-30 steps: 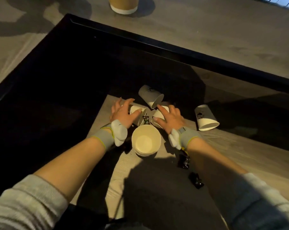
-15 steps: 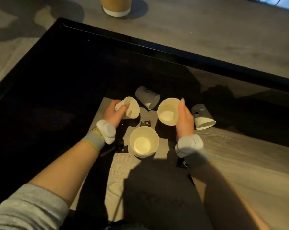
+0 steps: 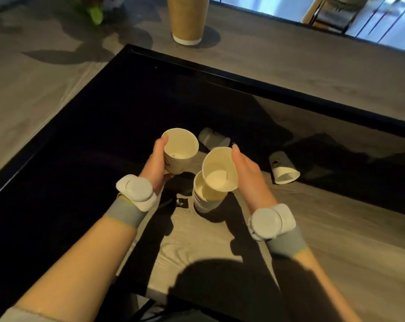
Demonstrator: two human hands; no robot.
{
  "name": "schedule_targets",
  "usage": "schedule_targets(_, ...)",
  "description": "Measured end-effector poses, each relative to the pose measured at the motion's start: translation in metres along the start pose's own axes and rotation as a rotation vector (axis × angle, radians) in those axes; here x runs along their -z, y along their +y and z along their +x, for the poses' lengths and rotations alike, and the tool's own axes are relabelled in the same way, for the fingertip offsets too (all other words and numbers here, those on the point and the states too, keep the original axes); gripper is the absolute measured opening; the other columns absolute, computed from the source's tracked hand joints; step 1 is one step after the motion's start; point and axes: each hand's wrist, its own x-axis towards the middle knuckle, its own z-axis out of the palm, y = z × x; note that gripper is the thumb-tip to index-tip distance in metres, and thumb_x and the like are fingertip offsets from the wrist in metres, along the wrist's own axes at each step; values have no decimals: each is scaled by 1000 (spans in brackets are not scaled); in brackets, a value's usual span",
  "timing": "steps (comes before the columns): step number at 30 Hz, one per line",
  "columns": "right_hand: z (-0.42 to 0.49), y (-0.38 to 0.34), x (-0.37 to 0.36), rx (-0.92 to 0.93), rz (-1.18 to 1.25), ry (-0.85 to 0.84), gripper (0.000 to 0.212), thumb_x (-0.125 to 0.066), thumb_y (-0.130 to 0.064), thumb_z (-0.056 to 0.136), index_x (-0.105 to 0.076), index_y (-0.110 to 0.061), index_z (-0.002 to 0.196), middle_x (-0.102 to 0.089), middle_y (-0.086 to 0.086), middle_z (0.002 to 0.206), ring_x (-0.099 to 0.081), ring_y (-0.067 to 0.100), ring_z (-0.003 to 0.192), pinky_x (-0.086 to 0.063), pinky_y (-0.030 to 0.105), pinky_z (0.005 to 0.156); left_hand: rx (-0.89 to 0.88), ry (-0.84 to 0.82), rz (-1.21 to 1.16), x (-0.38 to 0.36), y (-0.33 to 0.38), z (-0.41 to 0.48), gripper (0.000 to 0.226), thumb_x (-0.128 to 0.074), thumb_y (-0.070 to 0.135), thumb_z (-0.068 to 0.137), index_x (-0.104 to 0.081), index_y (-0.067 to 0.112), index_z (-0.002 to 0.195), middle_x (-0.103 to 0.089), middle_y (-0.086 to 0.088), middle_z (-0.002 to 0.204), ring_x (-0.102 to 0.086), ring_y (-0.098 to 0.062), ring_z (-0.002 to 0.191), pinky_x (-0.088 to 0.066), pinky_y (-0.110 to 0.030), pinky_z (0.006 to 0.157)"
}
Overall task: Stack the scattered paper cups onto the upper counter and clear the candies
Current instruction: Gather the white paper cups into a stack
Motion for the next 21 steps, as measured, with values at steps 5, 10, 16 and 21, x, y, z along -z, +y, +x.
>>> schedule_targets(5, 2, 28, -19, 128, -288, 257, 32, -41, -28, 96, -46, -23, 128, -38, 2, 137, -34, 18, 130, -30, 28, 101, -45, 80, -64, 1, -18, -23, 54, -29, 59, 90, -39, 33, 137, -49, 1, 129, -49, -14, 111, -44, -25, 77)
schedule_targets(10, 0, 42, -34, 386, -882, 135, 46, -27, -30, 99, -23, -28, 145, -21, -3, 155, -9, 18, 145, -10, 40, 117, -26, 101, -125, 9, -16, -35, 47, -26, 57, 92, -44, 33, 127, -54, 4, 114, -52, -12, 105, -45, -28, 81)
schedule_targets(16, 8, 54, -35, 375, -1045, 43, 52, -15, -38, 97, -12, -26, 148, -18, -5, 157, -7, 19, 146, -2, 43, 118, -111, 101, -104, 4, -9, -43, 36, -21, 52, 95, -45, 36, 118, -54, 10, 106, -51, -6, 99, -41, -23, 74)
schedule_targets(21, 0, 41, -29, 276, -449, 97, 46, -15, -37, 100, -18, -31, 146, -21, -8, 155, -4, -6, 135, 6, 33, 118, -197, 79, 57, -11, -3, -45, 47, -19, 47, 97, -45, 23, 128, -52, -1, 123, -49, -7, 102, -32, -14, 73)
